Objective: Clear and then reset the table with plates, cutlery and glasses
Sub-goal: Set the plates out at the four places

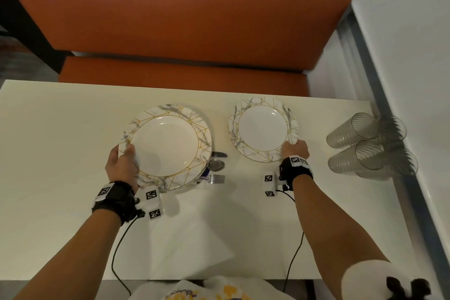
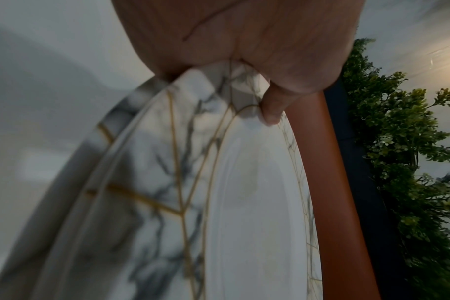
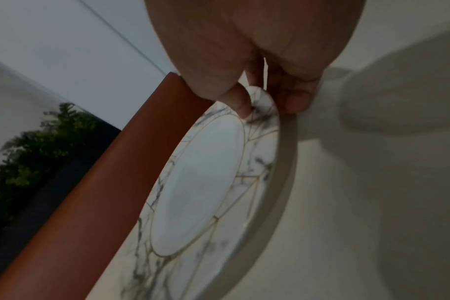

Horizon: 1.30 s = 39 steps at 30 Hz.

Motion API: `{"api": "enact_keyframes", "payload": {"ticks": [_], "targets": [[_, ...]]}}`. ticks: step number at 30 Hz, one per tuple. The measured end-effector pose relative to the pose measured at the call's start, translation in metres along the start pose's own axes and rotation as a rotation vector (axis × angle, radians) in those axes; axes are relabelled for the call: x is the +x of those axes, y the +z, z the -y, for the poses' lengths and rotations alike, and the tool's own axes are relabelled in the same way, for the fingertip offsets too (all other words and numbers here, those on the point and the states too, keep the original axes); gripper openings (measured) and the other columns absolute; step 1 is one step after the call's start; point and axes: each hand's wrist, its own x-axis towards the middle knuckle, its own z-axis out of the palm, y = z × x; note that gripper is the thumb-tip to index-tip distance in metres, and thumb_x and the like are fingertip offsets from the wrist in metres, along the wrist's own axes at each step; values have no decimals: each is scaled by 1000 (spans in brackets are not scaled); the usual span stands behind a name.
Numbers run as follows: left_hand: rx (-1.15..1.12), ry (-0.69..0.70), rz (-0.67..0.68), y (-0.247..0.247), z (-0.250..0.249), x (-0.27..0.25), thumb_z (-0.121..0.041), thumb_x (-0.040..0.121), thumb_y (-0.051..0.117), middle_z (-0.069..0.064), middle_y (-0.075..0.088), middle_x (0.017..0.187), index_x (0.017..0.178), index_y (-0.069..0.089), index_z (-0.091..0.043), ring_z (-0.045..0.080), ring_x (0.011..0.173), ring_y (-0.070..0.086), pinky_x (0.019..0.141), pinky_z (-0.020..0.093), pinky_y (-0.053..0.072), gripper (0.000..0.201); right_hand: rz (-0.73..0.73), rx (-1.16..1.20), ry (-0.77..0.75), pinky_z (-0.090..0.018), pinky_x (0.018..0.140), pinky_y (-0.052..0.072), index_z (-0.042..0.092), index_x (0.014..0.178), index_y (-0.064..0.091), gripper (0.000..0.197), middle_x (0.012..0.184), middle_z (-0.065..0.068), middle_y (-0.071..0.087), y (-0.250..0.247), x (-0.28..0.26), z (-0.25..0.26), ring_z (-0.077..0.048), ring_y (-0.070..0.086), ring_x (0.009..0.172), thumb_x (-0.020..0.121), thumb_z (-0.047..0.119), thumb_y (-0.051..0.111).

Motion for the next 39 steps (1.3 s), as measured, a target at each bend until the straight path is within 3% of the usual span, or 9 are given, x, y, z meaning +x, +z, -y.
{"api": "enact_keyframes", "payload": {"ticks": [4,13,17,21,24,28,32,36,39], "targets": [[-12,-6,9,8,3,-7,-32,88,74,4,70,129,148,53,-24,23,119,66,91,31,53,65,-3,-56,-15,-32,76,53,-3,118,64,37,112,-18,69,1,7,0,-34,68,103,88,18,63],[-8,-22,35,16,6,-14,-23,94,72,4,68,129,148,51,-20,20,115,64,98,31,50,59,19,-67,-31,-29,70,49,-2,118,61,39,115,-19,67,-1,13,4,-33,69,97,87,21,64],[8,-17,50,20,3,-20,-22,94,71,3,67,129,146,53,-20,19,115,63,101,32,49,55,-65,-176,-23,-44,96,49,2,131,50,51,135,-18,53,-6,-3,13,-37,54,122,89,25,67],[23,-42,73,24,0,-30,-22,95,71,4,66,133,151,48,-19,21,122,63,108,37,48,60,-187,-213,-363,-45,96,48,13,129,52,43,128,-13,55,-11,-48,26,-32,51,118,88,17,66],[34,-42,73,-8,18,-48,-25,94,72,6,65,137,153,44,-20,24,124,62,111,44,47,66,38,-54,-644,-37,90,55,18,120,57,30,112,-6,60,-4,-108,17,-22,57,106,92,11,64],[73,-75,71,-6,20,-54,-34,93,73,9,64,139,156,40,-22,30,127,61,112,49,46,72,266,-60,-820,-32,90,54,20,121,57,26,110,2,57,17,-158,35,-14,56,102,96,24,63],[96,-86,117,6,14,-60,-38,92,75,9,59,146,159,33,-18,28,129,60,110,45,47,82,363,-282,-808,-36,95,49,18,138,46,57,130,-3,47,31,-180,48,-20,47,118,91,45,64],[175,-81,147,9,15,-61,-59,82,78,8,53,152,160,32,-17,28,134,55,112,47,46,99,427,-327,-740,-38,105,43,12,142,43,57,139,-8,45,30,-188,45,-27,47,130,94,31,66],[236,-109,187,-3,14,-64,-84,61,77,4,61,142,153,45,-21,28,128,60,106,51,50,117,407,-221,-656,-34,100,45,11,144,43,53,140,-12,52,21,-193,38,-28,51,131,96,21,66]]}}
